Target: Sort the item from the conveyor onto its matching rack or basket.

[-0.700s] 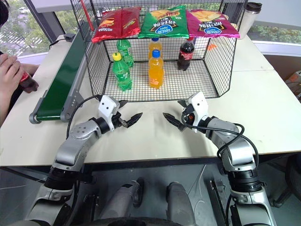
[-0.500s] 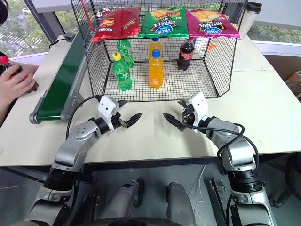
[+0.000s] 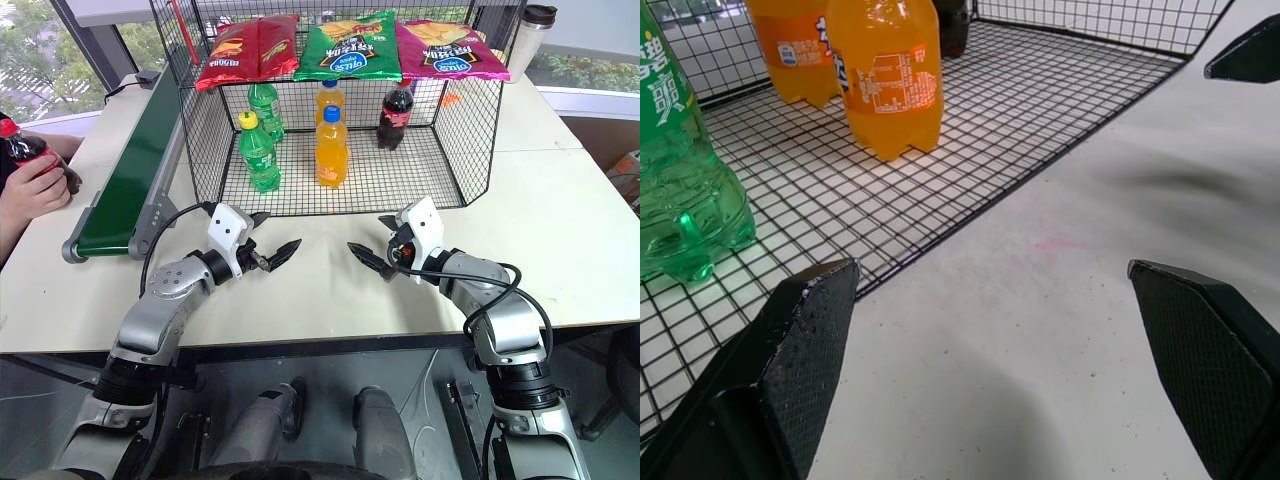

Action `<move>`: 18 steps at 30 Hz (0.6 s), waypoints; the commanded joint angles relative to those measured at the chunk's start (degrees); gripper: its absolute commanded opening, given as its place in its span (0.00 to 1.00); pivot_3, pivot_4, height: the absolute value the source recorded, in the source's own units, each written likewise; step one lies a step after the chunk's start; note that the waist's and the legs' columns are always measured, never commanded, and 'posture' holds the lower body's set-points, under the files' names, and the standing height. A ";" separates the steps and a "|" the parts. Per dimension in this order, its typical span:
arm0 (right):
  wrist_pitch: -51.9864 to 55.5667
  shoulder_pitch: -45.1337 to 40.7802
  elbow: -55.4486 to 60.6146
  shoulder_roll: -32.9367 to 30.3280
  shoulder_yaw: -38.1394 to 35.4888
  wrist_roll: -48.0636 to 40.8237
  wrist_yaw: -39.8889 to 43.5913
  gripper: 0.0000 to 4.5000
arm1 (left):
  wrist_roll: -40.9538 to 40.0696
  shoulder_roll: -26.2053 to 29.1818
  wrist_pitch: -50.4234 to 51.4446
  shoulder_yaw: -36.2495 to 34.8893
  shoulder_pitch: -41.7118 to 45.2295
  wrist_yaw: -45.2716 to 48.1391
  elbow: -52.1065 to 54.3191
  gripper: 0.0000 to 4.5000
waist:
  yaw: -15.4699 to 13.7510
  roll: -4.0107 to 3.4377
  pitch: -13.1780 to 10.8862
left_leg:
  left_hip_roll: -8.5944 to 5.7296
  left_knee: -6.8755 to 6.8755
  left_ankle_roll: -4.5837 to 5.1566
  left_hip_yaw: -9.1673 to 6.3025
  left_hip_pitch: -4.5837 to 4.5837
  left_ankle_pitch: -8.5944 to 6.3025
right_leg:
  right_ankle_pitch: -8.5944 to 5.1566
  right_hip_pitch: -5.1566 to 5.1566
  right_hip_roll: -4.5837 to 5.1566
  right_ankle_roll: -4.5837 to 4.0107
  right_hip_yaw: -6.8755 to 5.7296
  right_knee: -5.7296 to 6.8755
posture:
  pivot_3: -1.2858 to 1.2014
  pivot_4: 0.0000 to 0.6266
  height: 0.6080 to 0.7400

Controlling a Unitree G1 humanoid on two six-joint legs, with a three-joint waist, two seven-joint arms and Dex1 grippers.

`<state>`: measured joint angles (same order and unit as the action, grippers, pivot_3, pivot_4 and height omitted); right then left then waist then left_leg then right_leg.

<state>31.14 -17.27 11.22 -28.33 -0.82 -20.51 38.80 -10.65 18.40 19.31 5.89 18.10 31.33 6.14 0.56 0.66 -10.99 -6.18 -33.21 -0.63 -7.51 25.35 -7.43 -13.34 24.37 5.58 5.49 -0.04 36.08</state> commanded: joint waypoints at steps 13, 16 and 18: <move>0.23 -1.17 2.61 -0.46 -0.07 -0.85 1.08 1.00 | 0.38 -0.18 -0.43 0.03 -0.38 -0.72 1.67 1.00 | -0.01 0.00 0.00 | 0.00 0.00 0.00 0.00 0.00 0.00 | 0.00 0.00 0.00 0.00 0.00 0.00 | 0.52 0.24 0.98; 0.36 -1.27 2.72 -0.36 0.02 -0.84 1.09 1.00 | 0.33 -0.08 -0.35 -0.10 -0.26 -0.72 1.61 1.00 | -0.01 0.00 0.00 | 0.00 0.00 0.00 0.00 0.00 0.00 | 0.00 0.00 0.00 0.00 0.00 0.00 | 0.52 0.24 0.98; 0.34 -1.40 2.57 -0.31 0.04 -0.86 1.18 1.00 | 0.41 -0.02 -0.32 -0.11 -0.18 -0.78 1.60 1.00 | 0.00 0.00 0.00 | 0.00 0.00 0.00 0.00 0.00 0.00 | 0.00 0.00 0.00 0.00 0.00 0.00 | 0.52 0.24 0.98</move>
<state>31.89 -17.38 11.22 -28.32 -0.48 -20.60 39.75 -10.50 18.36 19.41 5.94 17.66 30.79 6.14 0.56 0.66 -10.99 -6.18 -33.21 -0.63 -7.51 25.35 -7.43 -13.34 24.37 5.58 5.49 -0.04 36.08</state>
